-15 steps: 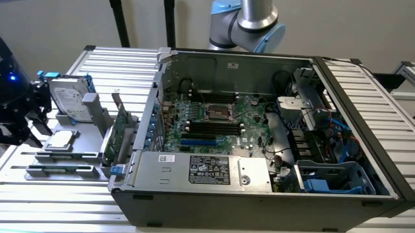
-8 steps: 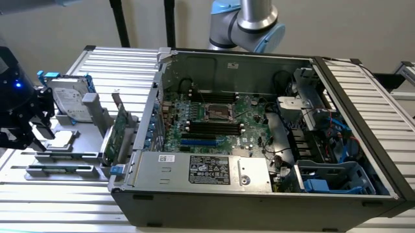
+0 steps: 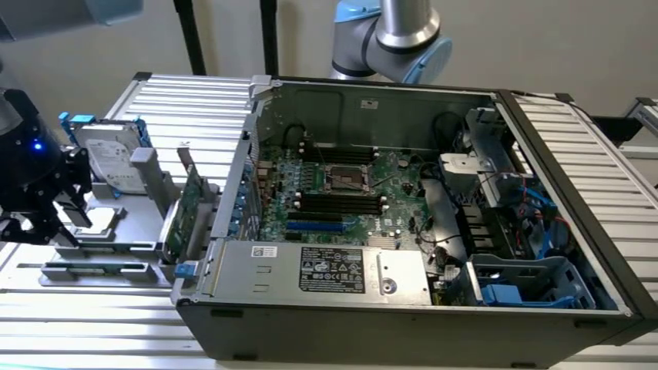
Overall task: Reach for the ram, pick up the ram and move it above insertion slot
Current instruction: 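Pick up the ram and move it above insertion slot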
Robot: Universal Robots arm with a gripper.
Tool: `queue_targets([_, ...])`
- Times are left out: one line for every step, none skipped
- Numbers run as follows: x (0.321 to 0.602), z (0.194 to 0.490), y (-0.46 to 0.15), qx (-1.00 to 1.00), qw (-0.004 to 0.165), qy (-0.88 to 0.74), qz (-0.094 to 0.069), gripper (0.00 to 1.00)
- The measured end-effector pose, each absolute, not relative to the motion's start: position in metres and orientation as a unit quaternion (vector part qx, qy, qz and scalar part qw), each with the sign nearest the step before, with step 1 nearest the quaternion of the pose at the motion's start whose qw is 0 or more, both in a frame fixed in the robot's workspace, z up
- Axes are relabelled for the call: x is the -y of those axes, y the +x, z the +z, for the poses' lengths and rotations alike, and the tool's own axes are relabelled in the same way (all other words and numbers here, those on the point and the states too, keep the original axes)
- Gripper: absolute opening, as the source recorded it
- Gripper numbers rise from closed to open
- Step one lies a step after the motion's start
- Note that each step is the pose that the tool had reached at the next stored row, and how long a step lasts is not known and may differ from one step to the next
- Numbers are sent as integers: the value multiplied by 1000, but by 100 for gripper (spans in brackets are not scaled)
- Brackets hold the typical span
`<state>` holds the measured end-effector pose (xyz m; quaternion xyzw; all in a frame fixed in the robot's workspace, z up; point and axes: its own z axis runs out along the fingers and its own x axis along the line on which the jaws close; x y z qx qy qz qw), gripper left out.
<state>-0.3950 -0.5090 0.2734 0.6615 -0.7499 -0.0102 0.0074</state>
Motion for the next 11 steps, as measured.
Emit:
queue_targets([509,272,-395,750,7,662,-10,36])
queue_targets([509,270,-395,749,7,662,-10,36])
queue_targets([509,268,-395,749,7,663,-10,36])
queue_targets([509,266,-395,749,7,663,-10,36])
queue_targets([509,264,-395,748,7,663,-10,36])
queue_targets([509,263,-395,748,7,664,-10,36])
queue_targets([509,261,-395,747,8,665,-10,36])
queue_targets([509,259,-395,747,8,665,-10,36])
queue_targets([509,257,-395,746,8,666,-10,36])
queue_targets([509,256,-395,745,8,667,-10,36])
queue_targets([509,254,-395,744,8,668,-10,36])
